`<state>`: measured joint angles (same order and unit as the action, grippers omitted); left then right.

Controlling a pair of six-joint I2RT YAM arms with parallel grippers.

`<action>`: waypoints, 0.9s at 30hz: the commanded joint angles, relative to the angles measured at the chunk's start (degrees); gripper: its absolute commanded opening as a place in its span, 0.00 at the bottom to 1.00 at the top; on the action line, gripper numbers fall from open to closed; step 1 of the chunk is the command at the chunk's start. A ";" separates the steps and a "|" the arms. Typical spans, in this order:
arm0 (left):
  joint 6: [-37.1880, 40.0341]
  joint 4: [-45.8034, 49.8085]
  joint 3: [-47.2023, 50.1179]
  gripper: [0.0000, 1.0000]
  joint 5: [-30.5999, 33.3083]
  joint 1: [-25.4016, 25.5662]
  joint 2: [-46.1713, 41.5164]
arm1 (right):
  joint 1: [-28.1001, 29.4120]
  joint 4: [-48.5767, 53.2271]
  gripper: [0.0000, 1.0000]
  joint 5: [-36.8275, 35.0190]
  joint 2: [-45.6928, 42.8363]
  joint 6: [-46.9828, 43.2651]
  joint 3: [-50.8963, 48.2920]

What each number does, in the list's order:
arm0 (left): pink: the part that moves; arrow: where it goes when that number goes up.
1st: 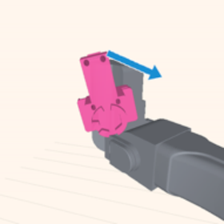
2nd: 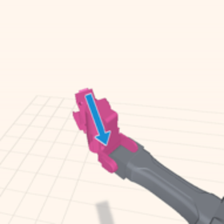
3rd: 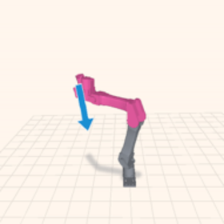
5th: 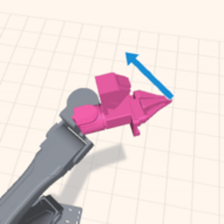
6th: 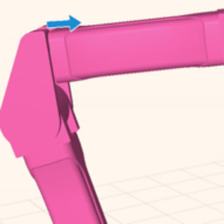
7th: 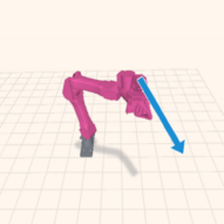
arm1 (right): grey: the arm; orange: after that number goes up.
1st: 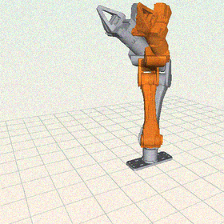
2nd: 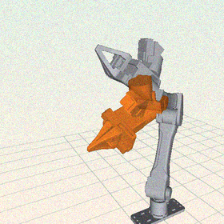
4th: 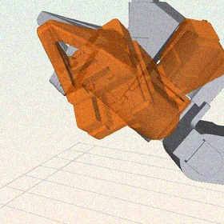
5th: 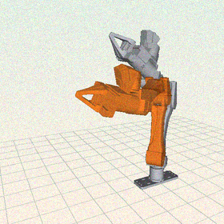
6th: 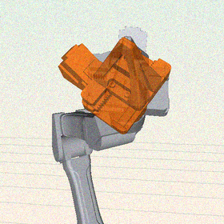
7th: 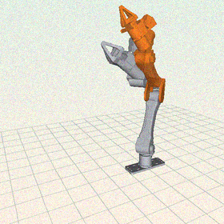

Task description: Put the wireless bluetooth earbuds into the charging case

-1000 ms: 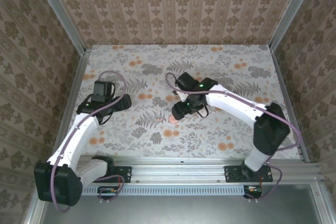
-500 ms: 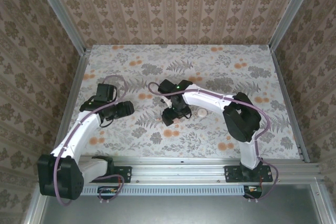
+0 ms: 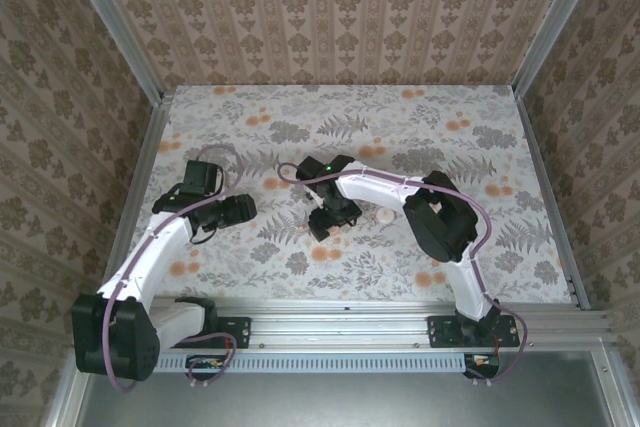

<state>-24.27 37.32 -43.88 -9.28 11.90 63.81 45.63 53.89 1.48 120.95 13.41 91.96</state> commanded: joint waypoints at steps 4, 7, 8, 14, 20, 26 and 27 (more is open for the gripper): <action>0.70 1.09 -0.59 0.77 -0.39 -0.39 0.09 | -0.52 0.18 0.71 -1.11 2.63 -0.75 2.71; 0.78 1.00 -0.50 0.77 -0.22 -0.39 0.09 | -0.56 -0.61 0.64 -0.99 2.85 -0.84 2.40; 0.81 0.98 -0.42 0.77 -0.26 -0.39 0.16 | -0.68 -0.95 0.62 -0.94 2.82 -0.88 2.26; 1.05 0.83 -0.25 0.77 -0.36 -0.39 0.79 | -0.87 -2.28 0.54 -1.33 2.77 -0.85 1.51; 1.52 -0.51 0.62 0.75 -1.33 -0.30 0.80 | -1.06 -5.75 0.49 -2.26 -1.41 -0.04 -1.87; 3.40 -3.16 1.24 0.73 -4.02 0.46 -0.84 | -2.58 -17.14 0.47 2.65 -10.76 4.18 -10.12; 3.78 -3.95 1.59 0.72 -4.30 0.73 -1.49 | -2.88 -19.57 0.46 4.13 -12.36 5.02 -11.80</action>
<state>-22.65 35.33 -43.29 -11.38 12.03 64.10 43.66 41.87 2.42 114.39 15.05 82.91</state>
